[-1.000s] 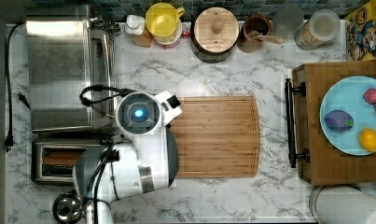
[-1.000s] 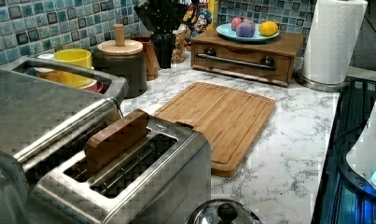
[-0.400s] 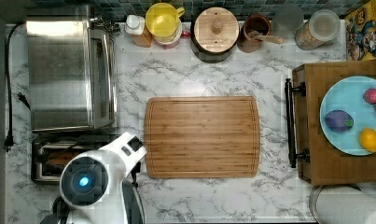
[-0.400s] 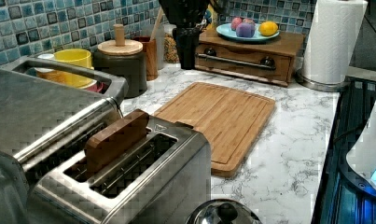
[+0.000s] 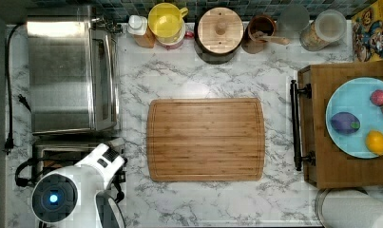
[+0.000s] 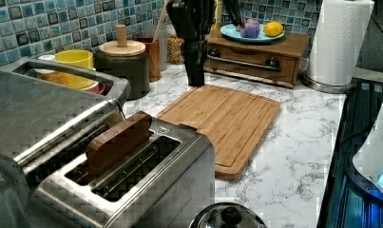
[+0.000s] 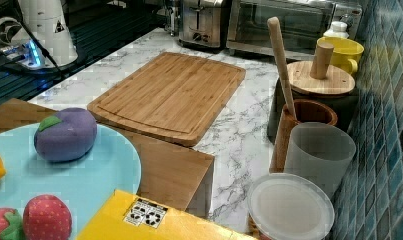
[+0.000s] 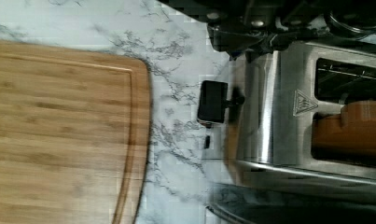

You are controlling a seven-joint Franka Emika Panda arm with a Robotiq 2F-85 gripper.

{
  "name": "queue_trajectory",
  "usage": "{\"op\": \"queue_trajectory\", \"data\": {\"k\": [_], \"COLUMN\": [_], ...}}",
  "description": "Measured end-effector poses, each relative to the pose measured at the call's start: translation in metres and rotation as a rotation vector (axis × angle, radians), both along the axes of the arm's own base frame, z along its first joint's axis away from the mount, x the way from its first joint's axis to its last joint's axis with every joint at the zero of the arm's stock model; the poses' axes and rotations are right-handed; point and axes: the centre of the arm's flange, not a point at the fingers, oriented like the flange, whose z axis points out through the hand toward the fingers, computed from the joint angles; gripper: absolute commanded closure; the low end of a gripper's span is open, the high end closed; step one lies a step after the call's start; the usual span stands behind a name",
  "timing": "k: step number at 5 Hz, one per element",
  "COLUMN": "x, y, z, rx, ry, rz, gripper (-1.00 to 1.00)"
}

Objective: Turn on the toaster.

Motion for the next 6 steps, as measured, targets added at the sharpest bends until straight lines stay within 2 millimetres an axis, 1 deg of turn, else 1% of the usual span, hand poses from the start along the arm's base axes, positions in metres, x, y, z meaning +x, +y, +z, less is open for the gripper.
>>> {"op": "queue_trajectory", "data": {"k": [1,2,3,4,5,6], "x": [0.010,0.016,0.019,0.028,0.038,0.038], "y": [0.006,-0.015,-0.044,-0.071,-0.094,-0.100], "z": [-0.030,-0.057,-0.076,-0.083,-0.081,-0.081], "rx": [0.025,0.018,0.052,0.077,0.135,0.187], "ry": [0.001,0.027,0.069,0.097,0.089,0.112], "rz": [-0.012,-0.060,-0.159,-0.216,-0.184,-0.159], "gripper": [1.00,1.00,1.00,1.00,1.00,1.00]}}
